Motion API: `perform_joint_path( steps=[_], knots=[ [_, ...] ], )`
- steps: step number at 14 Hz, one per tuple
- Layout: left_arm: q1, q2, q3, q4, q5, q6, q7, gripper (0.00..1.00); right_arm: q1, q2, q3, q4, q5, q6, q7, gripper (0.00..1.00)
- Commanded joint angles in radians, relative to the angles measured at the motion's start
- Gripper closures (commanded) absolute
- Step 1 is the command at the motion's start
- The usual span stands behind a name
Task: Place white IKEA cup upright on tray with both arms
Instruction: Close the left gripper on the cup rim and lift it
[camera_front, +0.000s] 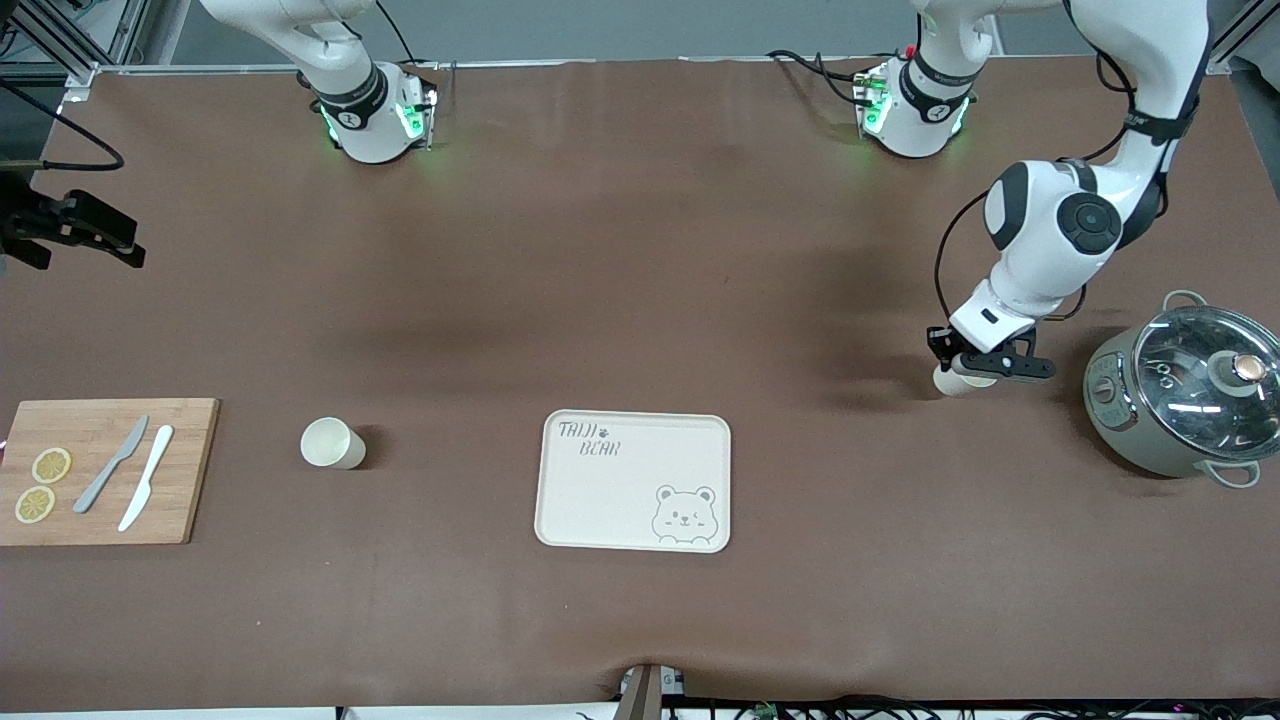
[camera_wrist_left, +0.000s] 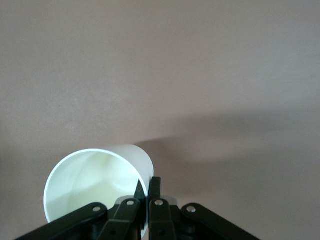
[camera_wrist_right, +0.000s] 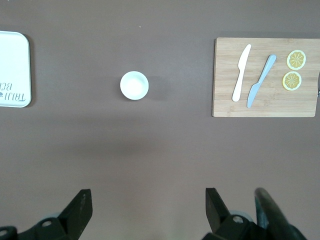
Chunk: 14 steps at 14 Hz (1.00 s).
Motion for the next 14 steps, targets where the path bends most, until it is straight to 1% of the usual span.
perform_joint_path(
  steps=[1,3,5,7,8,12,14],
  knots=[
    [-0.006,-0.071,-0.069,0.134,0.000,-0.244,-0.100,1.00,0.012,0.001,-0.006,0.003,0.001,-0.002,0.014,0.00],
    [-0.007,-0.066,-0.123,0.234,0.017,-0.363,-0.170,1.00,0.012,0.001,-0.007,0.003,0.001,-0.004,0.012,0.00],
    [-0.012,-0.051,-0.172,0.317,0.087,-0.436,-0.277,1.00,0.012,-0.001,-0.006,0.002,0.001,-0.004,0.014,0.00],
    [-0.015,-0.014,-0.218,0.412,0.116,-0.518,-0.350,1.00,0.012,-0.001,-0.006,0.003,0.001,-0.004,0.012,0.00],
    [-0.027,0.004,-0.230,0.459,0.126,-0.561,-0.377,1.00,0.012,-0.001,-0.007,0.003,0.001,-0.004,0.012,0.00],
    [-0.093,0.075,-0.230,0.611,0.184,-0.671,-0.460,1.00,0.012,0.001,-0.007,0.003,0.001,-0.004,0.012,0.00],
    [-0.107,0.110,-0.230,0.668,0.189,-0.697,-0.480,1.00,0.012,0.001,-0.007,0.003,0.001,-0.004,0.012,0.00]
  ],
)
